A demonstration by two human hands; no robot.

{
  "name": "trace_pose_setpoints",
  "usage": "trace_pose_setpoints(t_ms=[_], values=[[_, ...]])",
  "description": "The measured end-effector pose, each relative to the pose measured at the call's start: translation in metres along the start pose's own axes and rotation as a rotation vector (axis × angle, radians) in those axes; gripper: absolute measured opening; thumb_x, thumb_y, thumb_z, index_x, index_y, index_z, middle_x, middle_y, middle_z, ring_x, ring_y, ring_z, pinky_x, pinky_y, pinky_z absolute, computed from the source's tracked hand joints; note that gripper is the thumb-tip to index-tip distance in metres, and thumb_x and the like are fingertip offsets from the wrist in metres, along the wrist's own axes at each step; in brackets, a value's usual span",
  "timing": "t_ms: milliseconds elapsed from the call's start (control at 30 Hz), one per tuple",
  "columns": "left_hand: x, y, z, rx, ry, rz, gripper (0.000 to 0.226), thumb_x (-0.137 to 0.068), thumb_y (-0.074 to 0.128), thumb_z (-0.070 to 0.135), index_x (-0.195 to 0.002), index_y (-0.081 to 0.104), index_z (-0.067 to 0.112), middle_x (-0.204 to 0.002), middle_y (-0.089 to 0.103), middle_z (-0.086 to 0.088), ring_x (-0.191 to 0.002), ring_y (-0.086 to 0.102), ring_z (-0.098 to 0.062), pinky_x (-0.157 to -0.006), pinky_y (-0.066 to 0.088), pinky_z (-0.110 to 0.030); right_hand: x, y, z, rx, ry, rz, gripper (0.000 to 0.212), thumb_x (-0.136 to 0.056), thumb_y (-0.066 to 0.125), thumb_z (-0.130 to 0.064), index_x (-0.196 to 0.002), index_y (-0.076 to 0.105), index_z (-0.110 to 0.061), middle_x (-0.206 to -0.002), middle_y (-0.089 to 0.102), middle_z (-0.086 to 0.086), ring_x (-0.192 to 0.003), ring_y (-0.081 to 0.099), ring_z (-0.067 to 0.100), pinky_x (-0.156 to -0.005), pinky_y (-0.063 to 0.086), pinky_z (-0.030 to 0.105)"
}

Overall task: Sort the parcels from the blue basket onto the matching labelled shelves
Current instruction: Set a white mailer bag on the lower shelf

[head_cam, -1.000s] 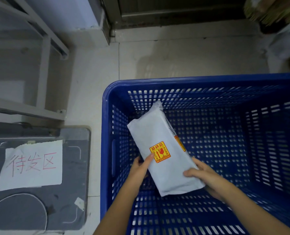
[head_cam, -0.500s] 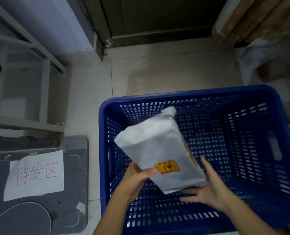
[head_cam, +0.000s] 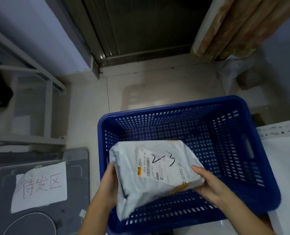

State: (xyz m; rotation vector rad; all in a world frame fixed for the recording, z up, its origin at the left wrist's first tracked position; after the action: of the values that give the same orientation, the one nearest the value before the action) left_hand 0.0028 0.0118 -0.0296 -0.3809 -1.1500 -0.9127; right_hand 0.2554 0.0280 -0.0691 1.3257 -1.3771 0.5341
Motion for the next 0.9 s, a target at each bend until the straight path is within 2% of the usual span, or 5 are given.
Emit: trace_pose_setpoints(t_ms=[133, 333, 467, 567, 900], values=[[0.020, 0.000, 0.001, -0.029, -0.030, -0.216, 0.073, -0.072, 0.038, 0.066, -0.118, 0.061, 0.014, -0.112, 0.070, -0.014, -0.100, 0.069, -0.028, -0.091, 0.046, -0.044, 0.006, -0.009, -0.007, 0.008, -0.117, 0.029, 0.072, -0.061, 0.079, -0.013, -0.129, 0.054, -0.015, -0.115, 0.067, 0.011, -0.098, 0.066, 0.026, -0.065, 0.060, 0.034], [0.029, 0.001, 0.002, -0.501, 0.097, -0.135, 0.052, -0.070, 0.073, 0.027, -0.117, 0.059, 0.011, -0.098, 0.075, -0.001, -0.089, 0.072, -0.017, -0.072, 0.056, -0.026, 0.025, -0.009, -0.018, 0.198, -0.179, -0.005, 0.106, -0.028, 0.096, -0.032, -0.125, 0.055, -0.025, -0.118, 0.067, 0.005, -0.103, 0.066, 0.024, -0.068, 0.057, 0.031], [0.057, 0.009, 0.020, -0.575, 0.114, -0.149, 0.041, -0.073, 0.070, 0.027, -0.111, 0.060, 0.015, -0.096, 0.075, -0.001, -0.088, 0.072, -0.019, -0.072, 0.057, -0.030, 0.058, 0.000, -0.043, 0.408, -0.215, 0.055, 0.057, -0.066, 0.080, -0.037, -0.118, 0.060, -0.025, -0.114, 0.069, 0.000, -0.105, 0.065, 0.019, -0.083, 0.052, 0.032], [0.094, 0.029, 0.031, -0.606, 0.137, -0.182, 0.031, -0.083, 0.063, 0.028, -0.112, 0.060, 0.016, -0.097, 0.075, -0.001, -0.089, 0.072, -0.019, -0.075, 0.057, -0.030, 0.103, 0.016, -0.065, 0.479, -0.291, 0.144, 0.019, -0.089, 0.056, -0.037, -0.106, 0.061, -0.029, -0.106, 0.069, -0.005, -0.096, 0.065, 0.010, -0.076, 0.051, 0.024], [0.258, 0.117, 0.092, -0.699, 0.649, -0.062, 0.040, -0.096, 0.038, 0.045, -0.117, 0.053, 0.014, -0.080, 0.061, 0.007, -0.063, 0.059, -0.001, -0.052, 0.045, -0.015, 0.308, 0.057, -0.114, 0.471, -0.562, 0.341, 0.025, -0.098, 0.037, -0.043, -0.122, 0.041, -0.038, -0.108, 0.056, -0.017, -0.089, 0.053, -0.004, -0.069, 0.041, 0.014]])
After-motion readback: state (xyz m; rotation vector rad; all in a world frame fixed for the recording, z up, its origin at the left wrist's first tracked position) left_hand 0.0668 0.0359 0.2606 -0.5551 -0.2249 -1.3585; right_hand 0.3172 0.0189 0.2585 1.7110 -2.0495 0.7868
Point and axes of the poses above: each hand's wrist, its own x-axis away from the middle knuckle, its own y-axis out of the palm, z = x × y, the point moved 5 cm from there along -x, towards the middle knuckle
